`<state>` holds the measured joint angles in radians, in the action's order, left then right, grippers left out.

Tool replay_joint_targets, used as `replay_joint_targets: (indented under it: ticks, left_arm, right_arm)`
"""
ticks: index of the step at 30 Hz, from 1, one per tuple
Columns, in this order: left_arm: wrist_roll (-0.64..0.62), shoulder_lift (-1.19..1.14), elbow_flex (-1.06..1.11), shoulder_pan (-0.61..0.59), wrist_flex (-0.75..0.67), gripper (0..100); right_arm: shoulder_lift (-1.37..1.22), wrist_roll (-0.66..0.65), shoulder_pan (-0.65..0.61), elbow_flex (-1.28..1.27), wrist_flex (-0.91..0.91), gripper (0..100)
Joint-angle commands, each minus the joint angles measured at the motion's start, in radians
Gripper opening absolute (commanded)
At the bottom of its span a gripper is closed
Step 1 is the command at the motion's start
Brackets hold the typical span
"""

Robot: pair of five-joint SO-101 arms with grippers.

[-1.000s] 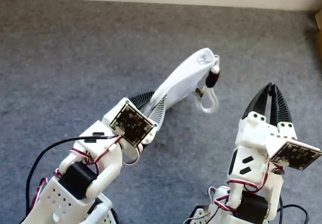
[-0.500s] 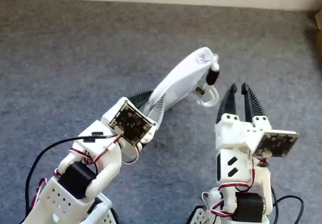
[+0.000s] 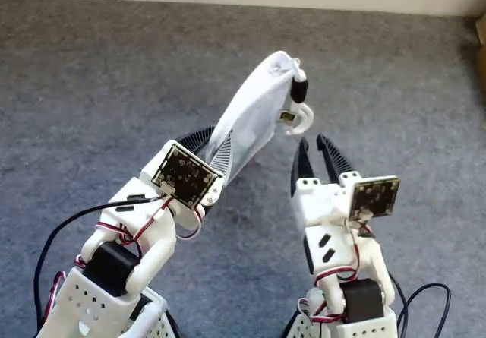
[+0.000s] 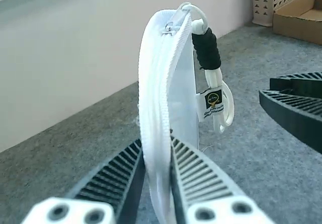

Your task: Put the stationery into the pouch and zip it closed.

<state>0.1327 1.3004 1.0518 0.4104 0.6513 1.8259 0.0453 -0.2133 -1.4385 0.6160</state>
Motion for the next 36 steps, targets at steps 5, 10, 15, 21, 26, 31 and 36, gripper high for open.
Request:
replay_joint_targets:
  ticks: [5,10,15,21,26,31,36]
  left_arm:
    - [0.002,0.028,-0.077,-0.145,0.002,1]
    - [0.020,0.028,-0.145,-0.268,0.005,1]
    - [0.143,0.030,-0.189,-0.341,0.005,1]
    - [0.255,0.038,-0.199,-0.427,-0.002,1]
    - [0.341,0.039,-0.194,-0.435,-0.002,1]
    - [0.353,0.039,-0.143,-0.412,-0.002,1]
    - [0.350,0.038,-0.048,-0.338,-0.002,1]
  right_arm:
    - [0.012,-0.005,-0.048,-0.016,-0.027,9.1]
    - [0.012,-0.005,-0.047,-0.016,-0.027,9.1]
    - [0.012,-0.005,-0.047,-0.016,-0.027,9.1]
    - [0.012,-0.005,-0.044,-0.016,-0.027,9.1]
    - [0.012,-0.005,-0.045,-0.016,-0.027,9.1]
    - [0.012,-0.005,-0.047,-0.016,-0.025,9.1]
    - [0.012,-0.005,-0.047,-0.018,-0.024,9.1]
